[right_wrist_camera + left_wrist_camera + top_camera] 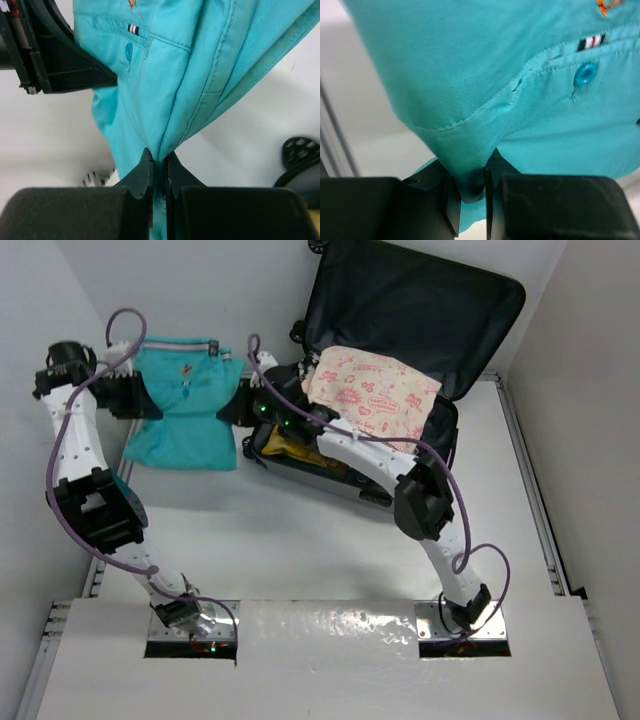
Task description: Pack the luggage
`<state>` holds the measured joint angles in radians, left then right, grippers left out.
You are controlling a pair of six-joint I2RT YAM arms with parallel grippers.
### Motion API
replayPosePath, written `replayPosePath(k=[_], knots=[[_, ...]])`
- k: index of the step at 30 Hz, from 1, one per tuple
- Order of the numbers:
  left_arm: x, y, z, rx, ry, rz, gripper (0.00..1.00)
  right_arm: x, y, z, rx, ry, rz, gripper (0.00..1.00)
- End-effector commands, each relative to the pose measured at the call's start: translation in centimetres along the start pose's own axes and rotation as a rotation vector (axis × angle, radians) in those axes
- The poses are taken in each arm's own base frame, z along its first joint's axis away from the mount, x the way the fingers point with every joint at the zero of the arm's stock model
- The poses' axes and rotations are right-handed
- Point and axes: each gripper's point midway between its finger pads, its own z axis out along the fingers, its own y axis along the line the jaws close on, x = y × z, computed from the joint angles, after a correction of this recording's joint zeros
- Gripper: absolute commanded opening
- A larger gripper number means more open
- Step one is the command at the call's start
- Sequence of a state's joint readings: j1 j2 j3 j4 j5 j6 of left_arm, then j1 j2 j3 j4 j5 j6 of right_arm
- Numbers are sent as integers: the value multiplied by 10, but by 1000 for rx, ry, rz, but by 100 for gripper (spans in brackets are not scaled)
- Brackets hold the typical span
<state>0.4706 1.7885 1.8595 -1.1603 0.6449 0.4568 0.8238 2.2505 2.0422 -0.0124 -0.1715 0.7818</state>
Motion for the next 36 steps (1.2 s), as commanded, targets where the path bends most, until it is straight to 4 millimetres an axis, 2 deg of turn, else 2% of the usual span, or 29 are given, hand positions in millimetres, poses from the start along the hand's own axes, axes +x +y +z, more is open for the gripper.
replayPosePath(k=[1,2,3,4,5,6,7,8,9,10,11,12,13,14,15,16,17,19,20,23,25,27,28,29,31,32,33,34,36], knots=[[-86,-40,1,23,-188,103,0,-87,8,-44,-20,-127,-18,0],[-98,-49,13,41,-199,108,0,-96,5,-54,-6,-140,-20,0],[-118,-78,22,77,-239,165,0,-111,8,-77,1,-167,-31,0],[-145,-100,14,91,-307,187,0,-127,-2,-93,29,-196,-51,0],[-157,-131,33,137,-325,236,0,-131,-10,-107,69,-192,-52,0],[-167,-149,35,153,-352,271,0,-145,-5,-133,85,-214,-68,0],[-176,-168,37,165,-383,287,0,-147,-26,-152,156,-186,-70,0],[-186,-198,44,215,-428,328,0,-144,-39,-165,209,-174,-64,0],[-185,-220,51,275,-428,305,0,-159,-39,-196,241,-206,-89,0],[-188,-235,57,306,-443,309,0,-151,-49,-212,297,-178,-78,0],[-194,-263,63,354,-478,341,0,-139,-66,-223,354,-154,-62,0],[-198,-274,66,363,-498,354,0,-150,-67,-253,398,-204,-62,0],[-198,-286,79,387,-487,321,0,-145,-76,-268,440,-199,-44,0],[-195,-309,86,422,-491,342,0,-129,-92,-278,491,-176,-20,0],[-198,-319,87,428,-504,351,0,-129,-108,-294,556,-199,0,0],[-194,-325,102,433,-487,346,0,-131,-106,-311,574,-229,6,0],[-189,-339,109,450,-485,355,0,-113,-122,-316,613,-202,31,0],[-184,-342,132,432,-465,342,0,-108,-137,-328,643,-222,73,0],[-180,-349,140,426,-456,346,0,-95,-149,-328,667,-194,94,0],[-178,-346,167,322,-455,339,0,-78,-177,-331,716,-171,148,0],[-176,-335,184,241,-451,340,7,-82,-191,-333,729,-190,159,0],[-171,-326,194,170,-435,343,21,-90,-208,-334,758,-200,174,0],[-169,-322,198,152,-430,339,33,-93,-216,-337,780,-203,184,4],[-168,-319,202,136,-427,335,53,-104,-226,-337,811,-218,185,14],[-170,-307,208,76,-434,362,71,-114,-241,-345,855,-227,174,47],[-171,-305,209,63,-437,367,78,-124,-241,-346,864,-237,155,53],[-173,-300,208,36,-442,377,82,-124,-255,-348,916,-215,124,58],[-176,-299,204,29,-452,380,83,-121,-260,-353,955,-191,114,60],[-180,-298,194,14,-467,385,83,-134,-263,-356,981,-178,27,65]])
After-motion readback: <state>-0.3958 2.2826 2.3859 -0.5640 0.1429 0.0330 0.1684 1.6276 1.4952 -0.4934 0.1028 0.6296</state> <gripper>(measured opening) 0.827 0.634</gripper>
